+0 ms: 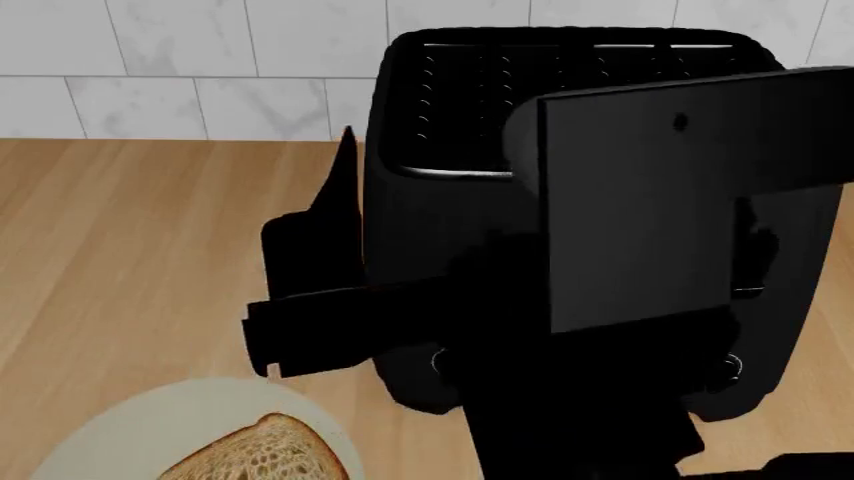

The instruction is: Place the toasted item on a plate.

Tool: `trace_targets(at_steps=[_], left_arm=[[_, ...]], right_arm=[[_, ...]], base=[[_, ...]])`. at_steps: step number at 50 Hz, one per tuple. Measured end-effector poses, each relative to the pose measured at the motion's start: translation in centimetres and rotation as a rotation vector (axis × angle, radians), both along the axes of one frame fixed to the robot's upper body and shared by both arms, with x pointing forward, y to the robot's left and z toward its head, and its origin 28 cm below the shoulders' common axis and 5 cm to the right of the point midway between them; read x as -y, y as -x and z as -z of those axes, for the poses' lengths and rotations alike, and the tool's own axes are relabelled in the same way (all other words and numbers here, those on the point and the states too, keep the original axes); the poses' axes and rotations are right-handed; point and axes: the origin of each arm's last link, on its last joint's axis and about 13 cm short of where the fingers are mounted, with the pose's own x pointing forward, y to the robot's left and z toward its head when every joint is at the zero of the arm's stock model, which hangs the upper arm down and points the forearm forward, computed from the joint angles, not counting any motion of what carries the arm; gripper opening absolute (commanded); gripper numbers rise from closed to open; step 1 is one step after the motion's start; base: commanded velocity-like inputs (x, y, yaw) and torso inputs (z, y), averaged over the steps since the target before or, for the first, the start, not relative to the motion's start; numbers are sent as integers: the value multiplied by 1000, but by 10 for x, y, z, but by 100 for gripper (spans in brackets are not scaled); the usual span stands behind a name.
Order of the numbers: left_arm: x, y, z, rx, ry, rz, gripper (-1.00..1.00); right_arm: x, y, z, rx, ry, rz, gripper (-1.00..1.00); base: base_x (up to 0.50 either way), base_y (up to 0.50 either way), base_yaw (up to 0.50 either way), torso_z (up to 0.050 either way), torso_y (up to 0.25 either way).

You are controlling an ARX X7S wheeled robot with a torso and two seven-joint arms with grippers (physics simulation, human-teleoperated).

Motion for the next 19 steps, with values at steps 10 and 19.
trace_targets(at_steps=[10,19], left_arm=[[0,0,0,2,0,1,100],[-1,2,0,3,0,-1,100]], right_arm=[[21,20,-33,83,42,98,100],[43,34,-55,125,59,207,100]], base=[[0,0,0,0,0],[0,0,0,0,0]])
